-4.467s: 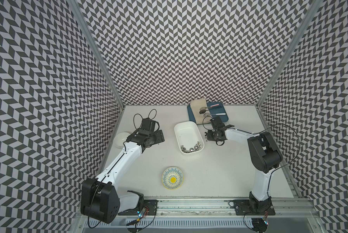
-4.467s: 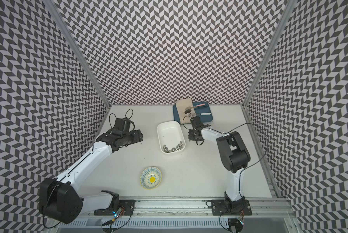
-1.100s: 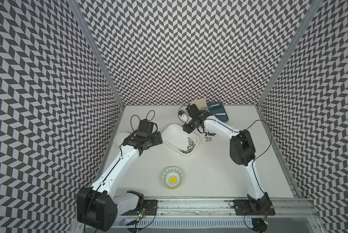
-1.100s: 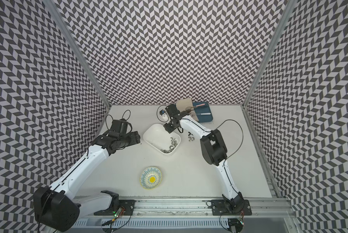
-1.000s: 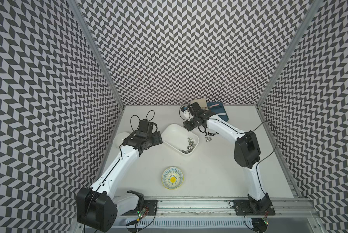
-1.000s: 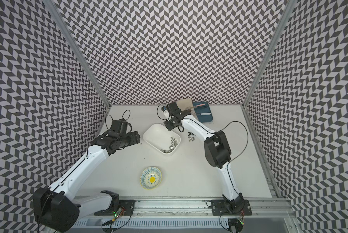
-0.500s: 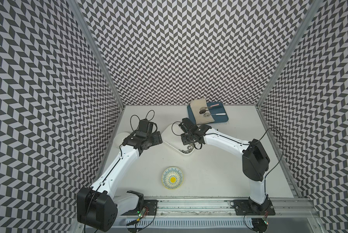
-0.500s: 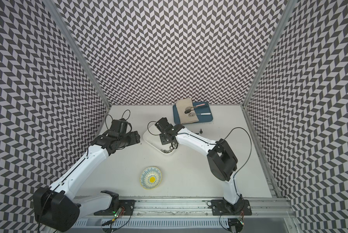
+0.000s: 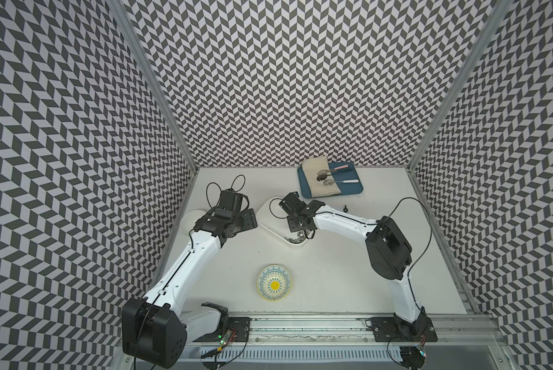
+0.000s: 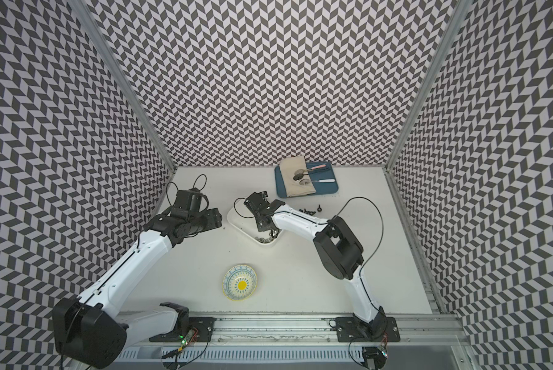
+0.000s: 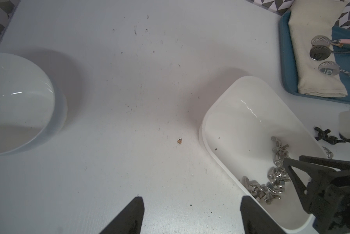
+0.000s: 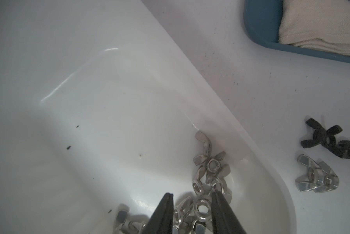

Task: Take out the wing nut from the storage box
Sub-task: Pick up the wing nut from the storage box.

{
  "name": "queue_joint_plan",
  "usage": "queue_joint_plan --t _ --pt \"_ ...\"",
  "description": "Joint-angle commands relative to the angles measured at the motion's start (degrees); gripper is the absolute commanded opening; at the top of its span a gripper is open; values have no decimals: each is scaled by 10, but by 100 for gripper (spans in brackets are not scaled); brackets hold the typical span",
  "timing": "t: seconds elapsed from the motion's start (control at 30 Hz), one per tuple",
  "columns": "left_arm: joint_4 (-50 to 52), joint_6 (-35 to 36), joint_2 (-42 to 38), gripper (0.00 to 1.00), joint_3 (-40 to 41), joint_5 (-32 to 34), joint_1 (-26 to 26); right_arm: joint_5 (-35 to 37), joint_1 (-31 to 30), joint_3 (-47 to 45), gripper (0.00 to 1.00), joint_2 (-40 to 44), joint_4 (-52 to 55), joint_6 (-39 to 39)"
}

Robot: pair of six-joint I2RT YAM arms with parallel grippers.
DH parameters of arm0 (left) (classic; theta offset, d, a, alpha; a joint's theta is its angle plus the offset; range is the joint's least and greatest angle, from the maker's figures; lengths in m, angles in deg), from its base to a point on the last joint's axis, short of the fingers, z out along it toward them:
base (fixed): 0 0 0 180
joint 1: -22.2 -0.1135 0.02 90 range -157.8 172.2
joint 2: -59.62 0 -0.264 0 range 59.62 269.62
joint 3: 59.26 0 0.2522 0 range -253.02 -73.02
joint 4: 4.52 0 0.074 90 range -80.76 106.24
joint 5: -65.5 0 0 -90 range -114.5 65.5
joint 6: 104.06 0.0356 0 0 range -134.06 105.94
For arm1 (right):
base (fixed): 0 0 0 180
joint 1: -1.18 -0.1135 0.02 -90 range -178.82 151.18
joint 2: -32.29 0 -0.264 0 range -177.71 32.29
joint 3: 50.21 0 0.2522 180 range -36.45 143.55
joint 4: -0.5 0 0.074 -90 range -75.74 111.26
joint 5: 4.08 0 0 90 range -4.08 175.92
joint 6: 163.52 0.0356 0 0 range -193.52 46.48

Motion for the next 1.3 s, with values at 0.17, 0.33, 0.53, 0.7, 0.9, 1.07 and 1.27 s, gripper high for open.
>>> queue_joint_plan --t 0.17,0.33,0.53,0.7,0.9,1.07,1.27 --pt "10 13 -19 79 -17 -2 -5 42 14 43 35 -45 -4 1" --pt "10 16 -19 79 -17 -2 -7 43 23 62 33 -67 -6 -2" --pt "9 20 -19 79 -13 -2 -10 37 30 77 30 -85 -13 -7" --pt "8 22 -20 79 -12 -2 -15 30 31 86 27 -99 -13 -11" --pt "8 24 -24 79 -5 -5 -23 19 33 83 23 -108 -13 -13" --pt "6 24 -26 79 -2 -8 -26 10 34 80 20 -113 -16 -12" --pt "4 23 -26 79 -2 -9 -27 4 36 82 18 -118 -20 -13"
